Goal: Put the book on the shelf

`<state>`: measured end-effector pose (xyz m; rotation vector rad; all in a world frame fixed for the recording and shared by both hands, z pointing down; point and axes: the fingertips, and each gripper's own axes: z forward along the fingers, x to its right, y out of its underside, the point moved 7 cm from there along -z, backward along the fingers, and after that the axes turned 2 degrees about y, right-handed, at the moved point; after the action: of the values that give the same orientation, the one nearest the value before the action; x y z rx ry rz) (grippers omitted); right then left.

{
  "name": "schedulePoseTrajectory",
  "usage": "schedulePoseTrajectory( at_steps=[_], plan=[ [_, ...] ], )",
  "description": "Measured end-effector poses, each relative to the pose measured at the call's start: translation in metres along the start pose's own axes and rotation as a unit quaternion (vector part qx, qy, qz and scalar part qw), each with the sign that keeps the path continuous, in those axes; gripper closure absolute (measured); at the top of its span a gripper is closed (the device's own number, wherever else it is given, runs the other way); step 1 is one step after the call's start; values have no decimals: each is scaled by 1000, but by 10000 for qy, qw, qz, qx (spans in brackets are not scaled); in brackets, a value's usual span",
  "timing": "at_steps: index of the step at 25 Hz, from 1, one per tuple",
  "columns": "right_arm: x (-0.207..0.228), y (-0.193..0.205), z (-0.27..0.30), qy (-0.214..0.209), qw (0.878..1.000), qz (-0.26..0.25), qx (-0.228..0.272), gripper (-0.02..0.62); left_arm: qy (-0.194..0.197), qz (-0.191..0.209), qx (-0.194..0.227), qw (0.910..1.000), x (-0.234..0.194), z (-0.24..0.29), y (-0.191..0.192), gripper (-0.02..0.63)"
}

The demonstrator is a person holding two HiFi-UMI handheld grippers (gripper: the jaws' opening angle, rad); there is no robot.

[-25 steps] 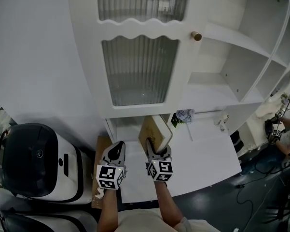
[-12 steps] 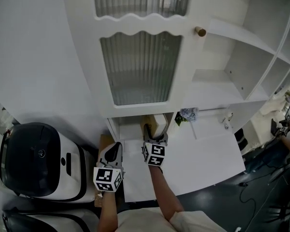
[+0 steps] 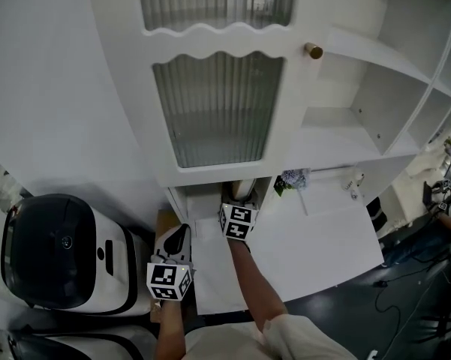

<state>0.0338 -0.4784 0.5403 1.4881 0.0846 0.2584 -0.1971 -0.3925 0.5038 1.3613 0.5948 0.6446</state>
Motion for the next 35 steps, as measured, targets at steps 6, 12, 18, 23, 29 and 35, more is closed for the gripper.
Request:
schedulePoseTrajectory(
  at_steps=[6, 12, 18, 23, 29, 35],
  plan=[
    [6, -3, 21, 137, 9997, 177, -86, 353, -182, -33, 111, 9998, -4, -16, -3, 588],
    [10, -3, 27, 158, 9994, 302, -78, 353, -293, -139, 97, 9994, -5, -26, 4, 588],
    [14, 0, 25, 271, 9972, 674, -171, 347, -290, -149, 92, 9994, 1, -32, 6, 588],
    [19, 13, 18, 370, 9954, 801, -379, 342, -314, -91, 71, 9994, 3, -36, 6, 588],
    [16, 22, 9, 302, 9955, 736, -517, 339, -303, 6, 23, 9995, 8, -36, 7, 588],
    [17, 26, 2, 150, 9948, 813, -600, 331, -262, 120, -54, 9996, 17, -35, 8, 588]
  ],
)
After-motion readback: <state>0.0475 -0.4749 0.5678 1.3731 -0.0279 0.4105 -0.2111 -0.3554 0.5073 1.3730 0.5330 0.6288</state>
